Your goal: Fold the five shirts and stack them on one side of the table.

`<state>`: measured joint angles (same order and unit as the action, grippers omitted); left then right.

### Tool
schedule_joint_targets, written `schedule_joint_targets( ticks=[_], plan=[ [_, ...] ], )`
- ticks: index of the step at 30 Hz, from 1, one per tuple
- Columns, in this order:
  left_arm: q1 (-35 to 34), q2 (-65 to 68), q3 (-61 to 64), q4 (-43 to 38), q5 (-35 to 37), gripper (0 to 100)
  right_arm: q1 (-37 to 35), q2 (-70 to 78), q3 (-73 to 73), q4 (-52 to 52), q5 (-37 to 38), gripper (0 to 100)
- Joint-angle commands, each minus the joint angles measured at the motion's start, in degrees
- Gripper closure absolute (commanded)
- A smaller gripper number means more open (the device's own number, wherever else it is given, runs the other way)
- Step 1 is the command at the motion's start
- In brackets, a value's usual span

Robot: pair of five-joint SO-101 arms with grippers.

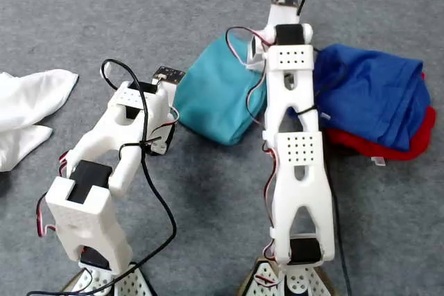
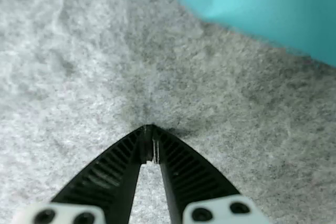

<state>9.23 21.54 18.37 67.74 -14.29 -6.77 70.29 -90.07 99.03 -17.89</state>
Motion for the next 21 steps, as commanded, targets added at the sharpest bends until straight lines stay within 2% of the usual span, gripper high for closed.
schedule_joint_targets(
  ticks=[1,14,21],
  plan=[
    [-0.53,1.10,6.07,0.44,0.18,98,0.04,-2.33,-5.49,1.85,1.85,99.7],
    [-0.53,1.10,6.07,0.44,0.18,98,10.59,-18.68,-5.14,3.08,3.96,99.7],
    [-0.53,1.10,6.07,0.44,0.18,98,21.49,-27.74,-4.79,3.34,6.42,99.7]
  ],
)
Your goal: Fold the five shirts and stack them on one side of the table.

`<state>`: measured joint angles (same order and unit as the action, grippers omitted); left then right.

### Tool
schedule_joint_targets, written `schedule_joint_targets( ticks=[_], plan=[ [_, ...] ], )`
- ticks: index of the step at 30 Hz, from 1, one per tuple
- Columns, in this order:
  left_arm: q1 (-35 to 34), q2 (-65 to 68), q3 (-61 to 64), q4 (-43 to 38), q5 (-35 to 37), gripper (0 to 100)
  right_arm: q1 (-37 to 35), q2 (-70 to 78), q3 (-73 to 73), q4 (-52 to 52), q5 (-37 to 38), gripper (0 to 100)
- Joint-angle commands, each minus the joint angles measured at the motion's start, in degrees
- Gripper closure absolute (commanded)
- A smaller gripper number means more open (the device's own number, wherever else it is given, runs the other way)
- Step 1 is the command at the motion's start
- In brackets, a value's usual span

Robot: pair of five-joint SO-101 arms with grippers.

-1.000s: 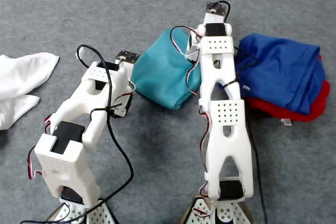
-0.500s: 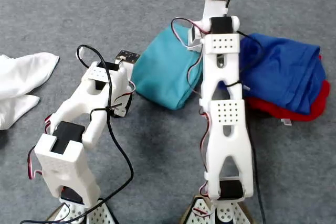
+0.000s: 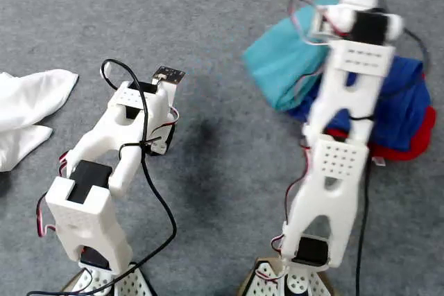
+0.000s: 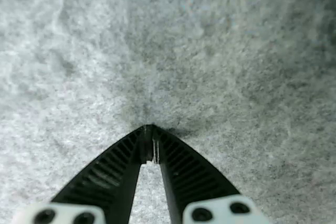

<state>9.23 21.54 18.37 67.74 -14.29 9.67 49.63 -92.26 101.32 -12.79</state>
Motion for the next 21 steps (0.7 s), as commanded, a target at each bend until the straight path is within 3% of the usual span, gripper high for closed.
schedule_joint_targets(
  ticks=[1,6,13,21],
  plan=[
    [-0.53,1.10,6.07,0.44,0.18,98,6.90,-8.40,-1.54,1.05,2.02,99.7],
    [-0.53,1.10,6.07,0.44,0.18,98,14.29,-15.78,12.62,1.05,4.31,99.7],
    [-0.53,1.10,6.07,0.44,0.18,98,17.10,-24.75,33.80,0.70,8.00,99.7],
    [-0.53,1.10,6.07,0.44,0.18,98,20.62,-25.01,38.55,0.70,13.80,99.6]
  ],
)
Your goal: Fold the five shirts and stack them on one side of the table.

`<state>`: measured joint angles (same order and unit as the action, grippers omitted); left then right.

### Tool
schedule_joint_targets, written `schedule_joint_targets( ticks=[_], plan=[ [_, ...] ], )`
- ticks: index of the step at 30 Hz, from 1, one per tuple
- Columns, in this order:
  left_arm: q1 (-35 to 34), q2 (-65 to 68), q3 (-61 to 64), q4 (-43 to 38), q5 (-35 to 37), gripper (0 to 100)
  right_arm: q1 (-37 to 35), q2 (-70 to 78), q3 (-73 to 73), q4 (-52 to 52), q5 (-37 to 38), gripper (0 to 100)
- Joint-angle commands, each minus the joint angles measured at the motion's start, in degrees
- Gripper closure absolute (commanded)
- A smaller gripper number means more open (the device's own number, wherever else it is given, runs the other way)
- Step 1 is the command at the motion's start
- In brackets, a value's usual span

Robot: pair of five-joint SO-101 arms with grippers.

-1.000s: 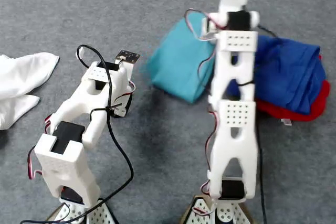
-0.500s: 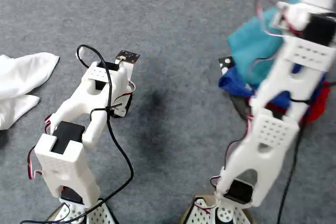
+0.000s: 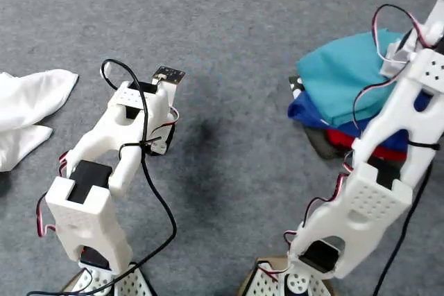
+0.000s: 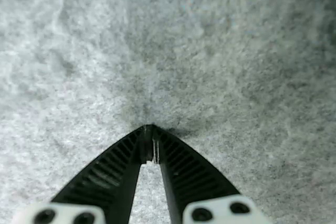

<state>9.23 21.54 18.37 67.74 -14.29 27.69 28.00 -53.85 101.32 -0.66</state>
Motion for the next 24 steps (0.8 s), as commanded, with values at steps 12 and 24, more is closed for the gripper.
schedule_joint_targets(
  ticks=[12,24],
  plan=[
    [-0.53,1.10,6.07,0.44,0.18,98,9.80,0.84,-0.04,-10.37,1.76,68.3],
    [-0.53,1.10,6.07,0.44,0.18,98,9.54,-1.10,-14.90,-7.12,1.85,63.4]
  ],
)
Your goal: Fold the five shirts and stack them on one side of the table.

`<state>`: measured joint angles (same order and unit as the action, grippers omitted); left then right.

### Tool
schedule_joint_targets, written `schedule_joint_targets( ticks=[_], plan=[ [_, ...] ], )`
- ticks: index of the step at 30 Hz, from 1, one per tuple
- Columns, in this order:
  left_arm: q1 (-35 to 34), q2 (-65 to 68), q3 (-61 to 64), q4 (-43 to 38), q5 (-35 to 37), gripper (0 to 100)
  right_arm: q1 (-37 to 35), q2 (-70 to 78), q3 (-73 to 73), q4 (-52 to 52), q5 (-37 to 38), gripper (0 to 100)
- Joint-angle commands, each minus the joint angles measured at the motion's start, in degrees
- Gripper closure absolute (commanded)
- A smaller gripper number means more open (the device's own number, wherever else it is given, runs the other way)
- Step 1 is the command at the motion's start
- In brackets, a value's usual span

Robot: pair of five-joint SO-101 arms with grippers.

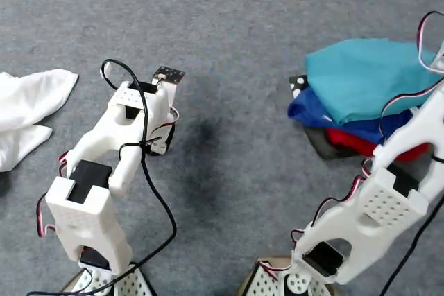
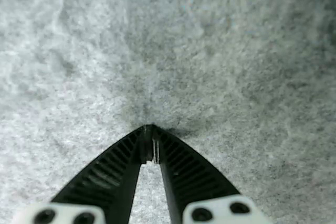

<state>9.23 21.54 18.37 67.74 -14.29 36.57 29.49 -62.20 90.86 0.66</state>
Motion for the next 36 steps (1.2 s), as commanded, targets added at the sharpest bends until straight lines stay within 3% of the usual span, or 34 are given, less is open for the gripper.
schedule_joint_targets(
  ticks=[1,6,11,16,21,26,36],
  plan=[
    [-0.53,1.10,6.07,0.44,0.18,98,0.57,-2.77,-8.84,4.92,1.05,63.4],
    [-0.53,1.10,6.07,0.44,0.18,98,1.01,-3.03,-20.79,11.52,4.22,63.4],
    [-0.53,1.10,6.07,0.44,0.18,98,4.79,-3.03,-29.23,11.52,5.10,63.4],
    [-0.53,1.10,6.07,0.44,0.18,98,5.49,-4.44,-29.41,11.52,4.75,63.4],
    [-0.53,1.10,6.07,0.44,0.18,98,1.54,-7.96,-29.23,11.60,4.66,63.4],
    [-0.53,1.10,6.07,0.44,0.18,98,-3.82,-11.12,-21.49,11.60,4.66,63.4],
    [-0.53,1.10,6.07,0.44,0.18,98,-6.81,-29.76,10.33,11.52,4.75,63.4]
  ],
)
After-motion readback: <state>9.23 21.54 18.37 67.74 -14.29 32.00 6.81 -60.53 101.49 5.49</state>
